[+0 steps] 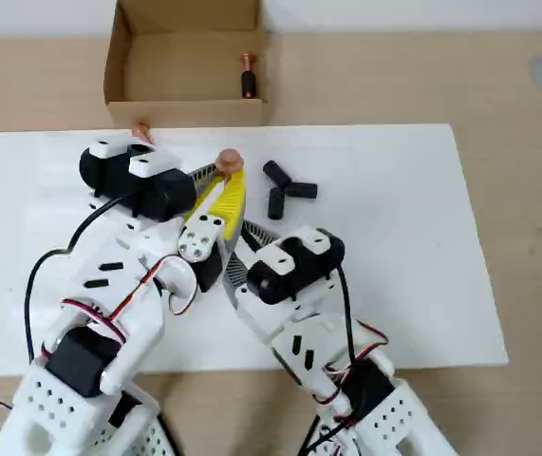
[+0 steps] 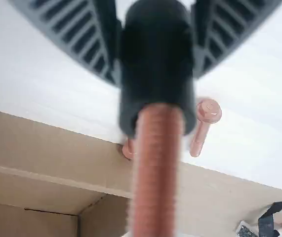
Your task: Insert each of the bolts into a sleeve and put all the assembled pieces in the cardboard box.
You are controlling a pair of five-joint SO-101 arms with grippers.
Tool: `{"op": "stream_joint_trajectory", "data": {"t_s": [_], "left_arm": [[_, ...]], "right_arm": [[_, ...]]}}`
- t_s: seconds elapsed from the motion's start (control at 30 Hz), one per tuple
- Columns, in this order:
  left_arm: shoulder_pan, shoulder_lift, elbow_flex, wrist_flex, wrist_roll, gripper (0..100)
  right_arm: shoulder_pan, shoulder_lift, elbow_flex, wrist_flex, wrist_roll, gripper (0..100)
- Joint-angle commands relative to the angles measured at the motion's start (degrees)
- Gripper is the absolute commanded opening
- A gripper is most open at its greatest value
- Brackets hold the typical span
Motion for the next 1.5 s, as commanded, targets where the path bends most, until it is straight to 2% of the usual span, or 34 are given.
{"op": "stream_joint_trajectory", "data": {"t_s": [0.0,0.3,1.17,1.47], "left_arm": [[-0.1,-0.7,0.7,-2.8,-0.5,1],[-1.2,-0.7,0.9,-3.3,-3.6,1],[-1.6,-0.7,2.6,-2.6,-3.7,1],[2.3,-0.7,-2.5,13.4,-8.8,1]], "right_arm": [[-0.7,-1.0,0.0,-0.4,-0.2,1.2],[-0.7,-1.0,0.0,-0.4,-0.2,1.2],[-0.7,-1.0,0.0,-0.4,-0.2,1.2],[2.2,-1.0,0.0,-0.4,-0.1,1.2]]}}
